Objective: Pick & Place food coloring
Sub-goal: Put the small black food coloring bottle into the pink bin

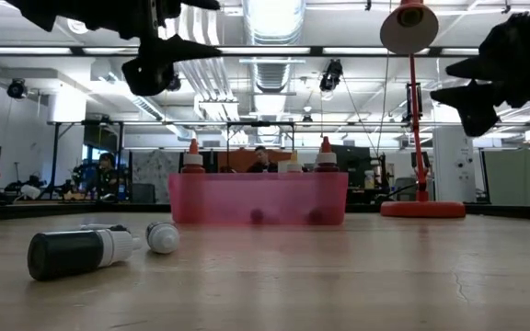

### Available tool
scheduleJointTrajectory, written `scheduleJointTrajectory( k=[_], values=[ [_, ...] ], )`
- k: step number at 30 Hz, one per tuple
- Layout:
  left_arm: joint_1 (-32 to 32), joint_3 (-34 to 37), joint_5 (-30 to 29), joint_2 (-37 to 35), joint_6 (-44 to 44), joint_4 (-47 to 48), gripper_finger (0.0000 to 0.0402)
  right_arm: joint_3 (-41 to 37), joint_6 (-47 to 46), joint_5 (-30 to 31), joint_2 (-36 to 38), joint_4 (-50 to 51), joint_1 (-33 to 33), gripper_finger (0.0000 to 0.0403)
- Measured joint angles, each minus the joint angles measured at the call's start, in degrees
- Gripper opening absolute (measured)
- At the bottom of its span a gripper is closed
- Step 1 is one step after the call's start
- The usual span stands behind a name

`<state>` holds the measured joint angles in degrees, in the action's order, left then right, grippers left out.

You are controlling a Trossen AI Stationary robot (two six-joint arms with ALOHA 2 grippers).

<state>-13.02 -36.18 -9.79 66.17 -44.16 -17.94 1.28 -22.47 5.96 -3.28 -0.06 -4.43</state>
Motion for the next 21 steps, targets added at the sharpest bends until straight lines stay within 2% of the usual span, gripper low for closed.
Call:
scheduleJointTrajectory(
  k=[6, 8, 12, 16, 21],
  values=[
    [-1.7, 0.0, 6.7, 0.0, -12.3, 5.9, 0.0199, 0.1, 0.0, 0.0, -1.0, -0.1, 0.0, 0.0201],
    [-1.2, 0.0, 7.7, 0.0, -12.5, 6.4, 0.0199, 0.1, -0.1, 0.0, -1.0, -0.1, 0.0, 0.0201],
    [-0.7, -0.3, 4.6, 0.2, -11.8, 3.6, 0.0199, 0.1, -0.1, 0.0, -1.0, -0.1, 0.0, 0.0201],
    [-0.6, -0.6, 2.4, 0.3, -20.1, 3.0, 0.0199, 0.1, -0.1, 0.0, -1.0, -0.1, 0.0, 0.0201],
    [-1.2, -0.6, 2.0, 0.4, -21.4, 3.4, 0.0198, 0.1, 0.0, 0.0, -1.0, -0.1, 0.0, 0.0201]
  ],
)
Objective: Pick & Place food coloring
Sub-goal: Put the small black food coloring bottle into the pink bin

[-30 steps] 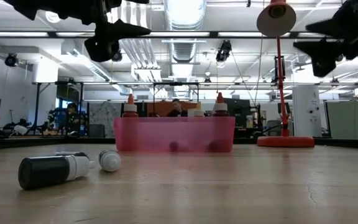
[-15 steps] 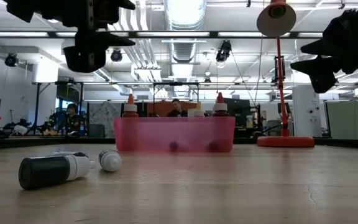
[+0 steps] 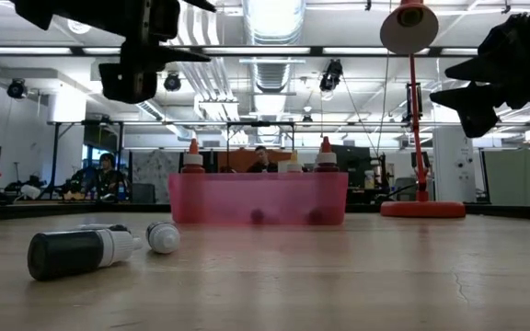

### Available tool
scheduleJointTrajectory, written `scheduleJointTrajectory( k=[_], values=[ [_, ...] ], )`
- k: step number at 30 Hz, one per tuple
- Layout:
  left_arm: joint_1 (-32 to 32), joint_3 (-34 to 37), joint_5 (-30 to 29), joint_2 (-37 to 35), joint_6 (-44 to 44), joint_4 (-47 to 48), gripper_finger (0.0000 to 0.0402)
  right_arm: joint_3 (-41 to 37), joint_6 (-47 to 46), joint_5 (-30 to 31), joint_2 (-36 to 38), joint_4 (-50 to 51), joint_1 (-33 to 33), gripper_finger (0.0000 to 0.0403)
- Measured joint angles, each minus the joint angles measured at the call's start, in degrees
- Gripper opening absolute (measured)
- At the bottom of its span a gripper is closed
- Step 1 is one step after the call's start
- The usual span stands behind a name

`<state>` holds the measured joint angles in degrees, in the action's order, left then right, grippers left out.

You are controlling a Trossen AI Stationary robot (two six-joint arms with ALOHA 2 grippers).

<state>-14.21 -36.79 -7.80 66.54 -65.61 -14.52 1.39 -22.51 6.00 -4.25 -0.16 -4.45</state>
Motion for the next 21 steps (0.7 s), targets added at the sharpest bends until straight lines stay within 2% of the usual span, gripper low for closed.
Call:
scheduleJointTrajectory(
  k=[3, 8, 11, 15, 19, 21],
  values=[
    [-3.3, -2.5, 3.7, 0.0, 2.1, 7.3, 0.0192, 0.0, 0.0, 0.0, 0.0, 0.0, 0.0, 0.0201],
    [-13.1, -10.0, 4.1, 2.9, 21.8, 29.5, 0.0178, 0.0, 0.0, 0.0, 0.0, 0.0, 0.0, 0.0201],
    [-17.9, -13.3, 4.3, 6.9, 28.9, 34.5, 0.0176, 0.0, 0.0, 0.0, 0.0, 0.0, 0.0, 0.0201],
    [-21.0, -17.1, 4.0, 14.1, 26.6, 34.9, 0.0176, 0.0, 0.0, 0.0, 0.0, 0.0, 0.0, 0.0201],
    [-21.2, -21.7, 4.4, 22.1, 12.3, 35.4, 0.0176, 0.0, 0.0, 0.0, 0.0, 0.0, 0.0, 0.0201],
    [-21.2, -23.6, 5.3, 25.7, 8.1, 36.7, 0.0176, 0.0, 0.0, 0.0, 0.0, 0.0, 0.0, 0.0201]
  ],
)
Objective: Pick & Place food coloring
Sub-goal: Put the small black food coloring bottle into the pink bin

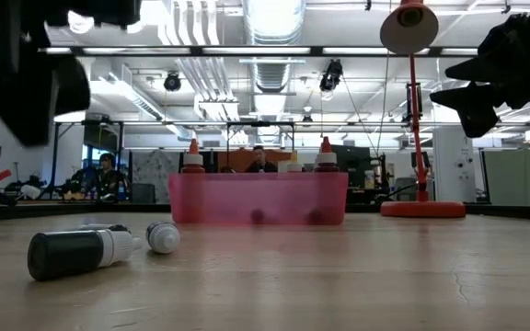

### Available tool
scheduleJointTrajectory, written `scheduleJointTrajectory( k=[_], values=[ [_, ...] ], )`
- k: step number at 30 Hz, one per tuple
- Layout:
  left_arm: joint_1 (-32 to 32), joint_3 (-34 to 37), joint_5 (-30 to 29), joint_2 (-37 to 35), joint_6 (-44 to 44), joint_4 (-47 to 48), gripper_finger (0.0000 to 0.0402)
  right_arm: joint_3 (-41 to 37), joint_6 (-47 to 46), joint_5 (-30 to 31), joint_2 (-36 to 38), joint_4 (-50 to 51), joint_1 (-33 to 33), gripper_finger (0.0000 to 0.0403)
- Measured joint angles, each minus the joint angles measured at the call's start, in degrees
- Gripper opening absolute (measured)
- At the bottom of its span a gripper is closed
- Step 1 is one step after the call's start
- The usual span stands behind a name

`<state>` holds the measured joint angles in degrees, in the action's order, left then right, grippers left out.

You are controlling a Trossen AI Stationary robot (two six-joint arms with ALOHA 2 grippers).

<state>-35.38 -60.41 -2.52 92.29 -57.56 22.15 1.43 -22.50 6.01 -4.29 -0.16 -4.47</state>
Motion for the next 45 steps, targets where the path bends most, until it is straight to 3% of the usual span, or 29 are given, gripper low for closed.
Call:
scheduleJointTrajectory(
  k=[8, 12, 23, 34, 38, 45],
  values=[
    [0.7, -7.4, -2.5, 9.0, -26.3, 8.8, 0.0176, 0.0, 0.0, 0.0, 0.0, 0.0, 0.0, 0.0201],
    [0.8, -13.0, -2.8, 12.7, -33.9, 14.3, 0.0176, 0.0, 0.0, 0.0, 0.0, 0.0, 0.0, 0.0201],
    [1.2, -31.5, -3.7, 26.6, -34.7, 31.9, 0.0176, 0.0, 0.0, 0.0, 0.0, 0.2, 0.0, 0.0201],
    [2.2, -34.2, -2.8, 31.3, -33.7, 31.4, 0.0171, 0.0, 0.0, 0.0, 0.0, 0.2, 0.0, 0.0201],
    [2.9, -34.2, -2.4, 31.4, -32.4, 31.9, 0.0139, 0.0, 0.0, 0.0, 0.0, 0.2, 0.0, 0.0201],
    [4.1, -34.0, -3.8, 30.8, -27.9, 32.4, 0.0048, 0.0, 0.0, 0.0, 0.0, 0.2, 0.0, 0.0201]
  ],
)
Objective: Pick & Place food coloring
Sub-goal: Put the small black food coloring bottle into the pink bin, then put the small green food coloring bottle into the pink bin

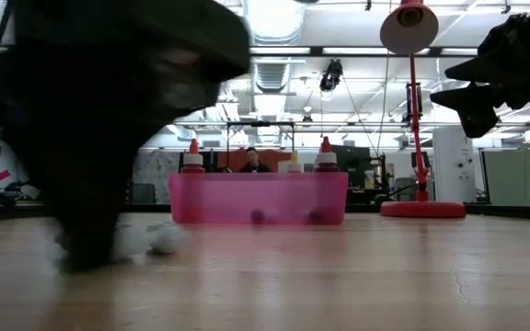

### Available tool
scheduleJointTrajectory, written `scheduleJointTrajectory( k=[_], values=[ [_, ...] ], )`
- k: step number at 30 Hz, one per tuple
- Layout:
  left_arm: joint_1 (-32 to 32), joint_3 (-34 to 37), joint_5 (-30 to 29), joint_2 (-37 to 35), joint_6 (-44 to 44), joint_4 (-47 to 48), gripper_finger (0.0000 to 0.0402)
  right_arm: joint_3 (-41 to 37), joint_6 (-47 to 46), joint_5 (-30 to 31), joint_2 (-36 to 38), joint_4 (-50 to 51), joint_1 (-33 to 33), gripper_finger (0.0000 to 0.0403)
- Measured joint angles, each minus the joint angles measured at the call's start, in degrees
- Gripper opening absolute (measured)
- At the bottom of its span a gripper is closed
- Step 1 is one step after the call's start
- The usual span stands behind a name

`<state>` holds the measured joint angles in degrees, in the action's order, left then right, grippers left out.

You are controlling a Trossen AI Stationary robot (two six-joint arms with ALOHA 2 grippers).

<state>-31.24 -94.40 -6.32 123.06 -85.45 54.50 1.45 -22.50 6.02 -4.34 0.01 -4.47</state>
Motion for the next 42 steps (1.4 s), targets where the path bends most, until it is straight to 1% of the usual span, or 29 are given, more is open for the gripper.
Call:
scheduleJointTrajectory(
  k=[3, 7, 9, 11, 13, 14, 15, 18, 20, 23, 25, 26, 28, 30, 32, 34, 35, 36, 39, 42],
  values=[
    [1.5, 0.2, -5.0, -1.6, 3.5, -0.3, 0.0025, 0.0, 0.0, 0.0, 0.0, 0.0, 0.0, 0.0201],
    [5.6, -0.1, -12.8, -9.6, 10.6, 1.9, 0.0028, 0.0, 0.0, 0.0, 0.0, 0.0, 0.0, 0.0201],
    [9.0, -0.1, -18.6, -14.3, 14.8, 2.4, 0.0038, 0.0, 0.0, 0.0, 0.0, -0.1, 0.0, 0.0201],
    [13.6, 0.0, -26.0, -18.0, 19.0, 2.2, 0.0046, 0.0, 0.0, 0.0, 0.0, -0.1, 0.0, 0.0201],
    [18.2, 0.1, -30.4, -20.6, 25.8, 0.7, 0.0051, 0.0, 0.0, 0.0, -0.2, 0.0, 0.0, 0.0201],
    [20.5, 0.1, -30.2, -21.7, 30.0, -1.8, 0.0055, 0.0, 0.0, 0.0, -0.2, -0.1, 0.0, 0.0201],
    [22.3, 0.1, -28.7, -22.5, 33.6, -4.2, 0.0060, 0.0, 0.0, 0.0, -0.2, 0.0, 0.0, 0.0201],
    [26.0, 0.1, -22.6, -23.3, 41.9, -8.7, 0.0084, 0.0, 0.0, 0.0, -0.2, 0.1, 0.0, 0.0201],
    [26.6, 0.2, -21.8, -23.5, 43.4, -8.0, 0.0107, 0.0, 0.0, 0.0, -0.3, 0.2, 0.0, 0.0201],
    [26.5, 0.2, -22.1, -24.9, 42.5, -6.6, 0.0147, 0.0, 0.0, 0.0, -0.3, 0.2, 0.0, 0.0201],
    [25.5, -0.1, -22.7, -25.9, 42.2, -6.1, 0.0170, 0.0, 0.0, 0.0, -0.3, 0.2, 0.0, 0.0201],
    [24.3, -0.1, -23.8, -26.6, 43.4, -6.3, 0.0179, 0.0, 0.0, 0.0, -0.2, 0.2, 0.0, 0.0201],
    [20.9, 0.0, -25.0, -27.0, 49.3, -6.9, 0.0191, 0.0, 0.0, 0.1, -0.3, 0.1, 0.0, 0.0201],
    [16.7, 0.2, -22.9, -27.0, 55.9, -5.7, 0.0196, 0.0, 0.0, 0.0, -0.3, 0.2, 0.0, 0.0201],
    [12.9, 1.7, -17.8, -26.7, 58.4, -3.7, 0.0196, 0.0, 0.0, 0.0, -0.3, 0.2, 0.0, 0.0201],
    [9.9, 4.5, -11.3, -26.0, 55.9, -3.8, 0.0197, 0.0, 0.0, 0.0, -0.3, 0.2, 0.0, 0.0201],
    [8.6, 6.4, -8.6, -25.4, 52.0, -3.7, 0.0197, 0.0, 0.0, 0.0, -0.4, 0.2, 0.0, 0.0201],
    [7.5, 8.4, -7.3, -24.7, 46.9, -3.5, 0.0197, 0.0, 0.0, 0.0, -0.4, 0.1, 0.0, 0.0201],
    [5.5, 14.3, -6.0, -23.3, 28.5, -4.2, 0.0197, 0.0, 0.0, 0.0, -0.4, 0.2, 0.0, 0.0201],
    [5.3, 18.8, -3.1, -23.2, 16.0, -8.5, 0.0197, 0.0, 0.0, 0.0, -0.3, 0.2, 0.0, 0.0201]
  ],
)
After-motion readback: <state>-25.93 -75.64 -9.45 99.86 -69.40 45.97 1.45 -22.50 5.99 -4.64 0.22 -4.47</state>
